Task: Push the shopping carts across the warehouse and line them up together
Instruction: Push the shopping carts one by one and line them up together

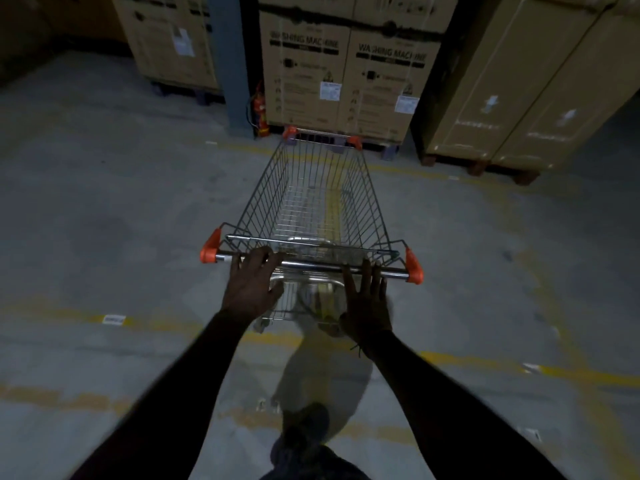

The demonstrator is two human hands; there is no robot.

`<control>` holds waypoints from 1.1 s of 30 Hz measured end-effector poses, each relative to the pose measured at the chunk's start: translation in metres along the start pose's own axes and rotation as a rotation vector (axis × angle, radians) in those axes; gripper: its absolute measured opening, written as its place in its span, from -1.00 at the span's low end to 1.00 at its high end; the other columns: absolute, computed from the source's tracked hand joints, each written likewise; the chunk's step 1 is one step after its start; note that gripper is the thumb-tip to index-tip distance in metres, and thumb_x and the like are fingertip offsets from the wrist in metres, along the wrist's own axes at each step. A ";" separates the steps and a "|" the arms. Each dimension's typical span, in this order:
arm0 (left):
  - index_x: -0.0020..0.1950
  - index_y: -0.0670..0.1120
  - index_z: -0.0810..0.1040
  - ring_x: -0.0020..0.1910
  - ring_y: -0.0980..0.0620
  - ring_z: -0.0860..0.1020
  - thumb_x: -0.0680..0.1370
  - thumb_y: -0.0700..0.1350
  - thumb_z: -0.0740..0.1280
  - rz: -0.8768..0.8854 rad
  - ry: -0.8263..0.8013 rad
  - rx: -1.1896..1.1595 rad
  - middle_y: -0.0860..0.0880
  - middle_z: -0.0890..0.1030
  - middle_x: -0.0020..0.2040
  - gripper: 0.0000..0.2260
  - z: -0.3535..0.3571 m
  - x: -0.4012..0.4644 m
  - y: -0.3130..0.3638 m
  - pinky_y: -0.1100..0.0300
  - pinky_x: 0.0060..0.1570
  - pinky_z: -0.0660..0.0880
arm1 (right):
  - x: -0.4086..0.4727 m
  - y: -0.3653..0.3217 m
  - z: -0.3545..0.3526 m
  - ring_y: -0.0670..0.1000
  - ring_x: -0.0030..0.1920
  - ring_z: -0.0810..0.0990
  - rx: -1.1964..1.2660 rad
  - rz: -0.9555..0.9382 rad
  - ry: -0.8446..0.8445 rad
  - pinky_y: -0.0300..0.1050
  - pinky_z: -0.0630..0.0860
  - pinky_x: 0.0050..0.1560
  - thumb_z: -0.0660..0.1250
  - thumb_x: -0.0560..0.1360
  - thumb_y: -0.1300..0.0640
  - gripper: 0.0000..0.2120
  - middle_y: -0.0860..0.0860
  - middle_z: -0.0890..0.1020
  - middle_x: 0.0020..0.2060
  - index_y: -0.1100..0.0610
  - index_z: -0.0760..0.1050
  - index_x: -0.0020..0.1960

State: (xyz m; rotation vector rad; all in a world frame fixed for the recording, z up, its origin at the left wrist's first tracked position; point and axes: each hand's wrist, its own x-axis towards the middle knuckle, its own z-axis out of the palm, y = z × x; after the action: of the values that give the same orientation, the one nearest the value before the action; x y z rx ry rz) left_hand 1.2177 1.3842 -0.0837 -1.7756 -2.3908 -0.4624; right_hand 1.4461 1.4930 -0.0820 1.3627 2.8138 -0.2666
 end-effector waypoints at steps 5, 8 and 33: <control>0.39 0.05 0.38 0.29 -0.08 0.40 0.44 0.05 0.34 -0.072 0.035 0.017 -0.07 0.46 0.23 -0.48 -0.009 -0.068 0.034 -0.18 0.34 0.23 | -0.051 0.012 0.006 0.24 0.46 -0.42 -0.037 -0.092 -0.009 0.31 -0.08 0.50 0.42 0.38 -0.05 0.03 0.23 -0.28 0.53 0.01 -0.22 0.59; 0.39 0.02 0.42 0.27 -0.11 0.42 0.47 0.04 0.31 -0.130 0.064 0.041 -0.08 0.48 0.22 -0.52 -0.015 -0.099 0.053 -0.16 0.33 0.23 | -0.071 0.016 0.010 0.32 0.51 -0.29 -0.030 -0.143 0.001 0.36 -0.02 0.48 0.44 0.35 -0.05 0.02 0.26 -0.21 0.54 0.03 -0.13 0.60; 0.52 -0.04 0.26 0.43 -0.23 0.29 0.43 0.16 0.29 -0.728 0.063 0.281 -0.20 0.36 0.41 -0.31 -0.024 -0.235 0.214 -0.27 0.46 0.02 | -0.085 0.057 -0.014 0.26 0.46 -0.45 -0.142 -0.789 -0.186 0.25 -0.23 0.47 0.36 0.34 0.11 0.10 0.16 -0.38 0.51 -0.10 -0.44 0.50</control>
State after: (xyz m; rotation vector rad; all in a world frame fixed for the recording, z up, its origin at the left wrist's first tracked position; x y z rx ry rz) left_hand 1.4896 1.2185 -0.0909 -0.7333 -2.8204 -0.2166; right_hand 1.5444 1.4635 -0.0698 0.1385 2.9729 -0.1678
